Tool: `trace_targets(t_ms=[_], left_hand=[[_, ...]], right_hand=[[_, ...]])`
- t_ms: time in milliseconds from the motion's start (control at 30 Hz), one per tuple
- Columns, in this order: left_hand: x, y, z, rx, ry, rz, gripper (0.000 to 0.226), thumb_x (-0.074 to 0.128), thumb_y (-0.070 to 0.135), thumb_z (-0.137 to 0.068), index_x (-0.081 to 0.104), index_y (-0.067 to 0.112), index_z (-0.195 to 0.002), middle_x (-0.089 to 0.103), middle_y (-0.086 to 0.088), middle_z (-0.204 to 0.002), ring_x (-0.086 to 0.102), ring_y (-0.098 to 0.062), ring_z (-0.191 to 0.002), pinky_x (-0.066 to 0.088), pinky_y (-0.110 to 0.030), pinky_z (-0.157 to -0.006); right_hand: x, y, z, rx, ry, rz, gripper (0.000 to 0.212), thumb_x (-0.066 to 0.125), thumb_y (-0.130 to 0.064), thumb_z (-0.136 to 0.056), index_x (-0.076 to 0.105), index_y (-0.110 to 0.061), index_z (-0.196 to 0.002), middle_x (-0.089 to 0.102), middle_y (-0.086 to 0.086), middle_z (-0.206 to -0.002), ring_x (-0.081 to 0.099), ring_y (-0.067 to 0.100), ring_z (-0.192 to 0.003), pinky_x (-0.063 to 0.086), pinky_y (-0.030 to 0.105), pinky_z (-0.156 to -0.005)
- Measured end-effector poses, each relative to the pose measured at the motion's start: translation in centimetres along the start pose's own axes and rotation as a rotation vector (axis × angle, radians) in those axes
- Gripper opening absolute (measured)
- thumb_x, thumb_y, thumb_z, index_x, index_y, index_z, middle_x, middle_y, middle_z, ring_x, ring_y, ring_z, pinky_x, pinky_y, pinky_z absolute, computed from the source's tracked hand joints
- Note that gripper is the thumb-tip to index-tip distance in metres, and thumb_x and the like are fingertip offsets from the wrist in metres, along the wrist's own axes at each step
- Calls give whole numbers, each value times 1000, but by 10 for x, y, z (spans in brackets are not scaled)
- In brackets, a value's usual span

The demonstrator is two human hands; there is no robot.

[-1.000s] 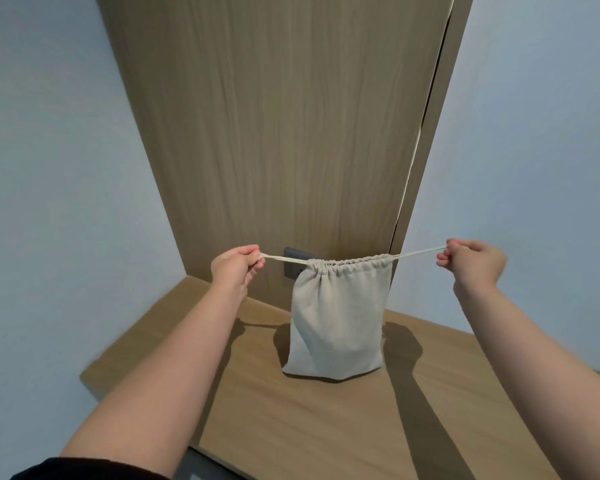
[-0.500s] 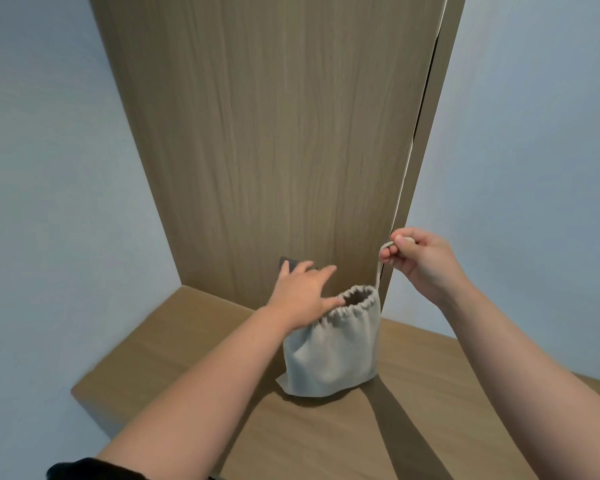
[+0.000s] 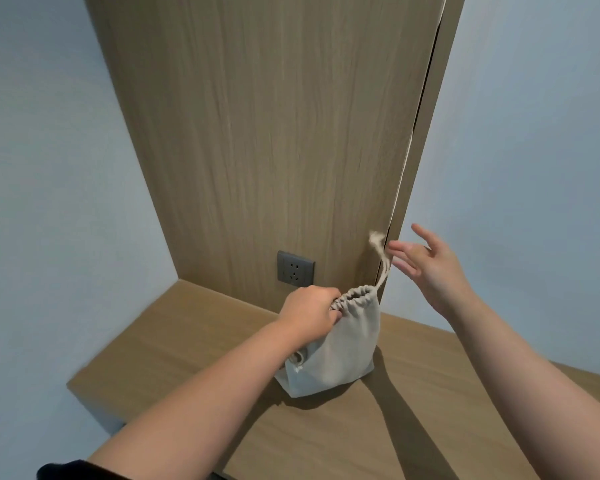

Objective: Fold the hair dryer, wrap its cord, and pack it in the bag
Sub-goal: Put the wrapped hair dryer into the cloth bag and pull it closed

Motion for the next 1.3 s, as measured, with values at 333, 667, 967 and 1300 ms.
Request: trace_targets(t_ms=[333, 667, 967, 1300], left_hand=[[0, -4, -1, 32, 26, 38, 15, 53, 32, -92, 62, 20, -92, 69, -3, -92, 62, -26, -88, 42, -33, -63], [-21, -5, 11, 158, 163, -51, 36, 62, 32, -89, 59, 18, -122, 60, -3, -109, 52, -21, -104, 45, -36, -86], [-10, -34, 67, -99, 251, 44, 32, 43, 30, -95, 70, 18, -106, 69, 3, -105, 64, -20, -90, 50, -31, -71], [13, -53, 58, -441, 142, 271, 48, 40, 38, -99, 41, 18, -142, 46, -5, -136, 40, -22, -127, 40, -35, -101]], right_hand=[[3, 49, 43, 22, 59, 806, 51, 50, -43, -91, 72, 0, -74, 70, 24, -76, 65, 37, -79, 49, 36, -67], [23, 55, 29, 60, 200, 538, 36, 63, -25, -88, 65, -1, -61, 49, 20, -56, 39, 20, -62, 33, 29, -58], [10, 66, 16, 56, 331, 459, 43, 64, -25, -85, 43, -5, -53, 29, 9, -59, 26, 20, -62, 34, 27, -62], [7, 73, 16, 58, 321, 346, 34, 64, -24, -86, 68, 3, -66, 57, 8, -59, 48, 15, -63, 54, 40, -79]])
Point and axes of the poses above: each hand's wrist, its own z-axis away from the middle knuckle, its own x-axis out of the palm, y = z × x, the point moved 9 cm from there along -z, towards the middle knuckle
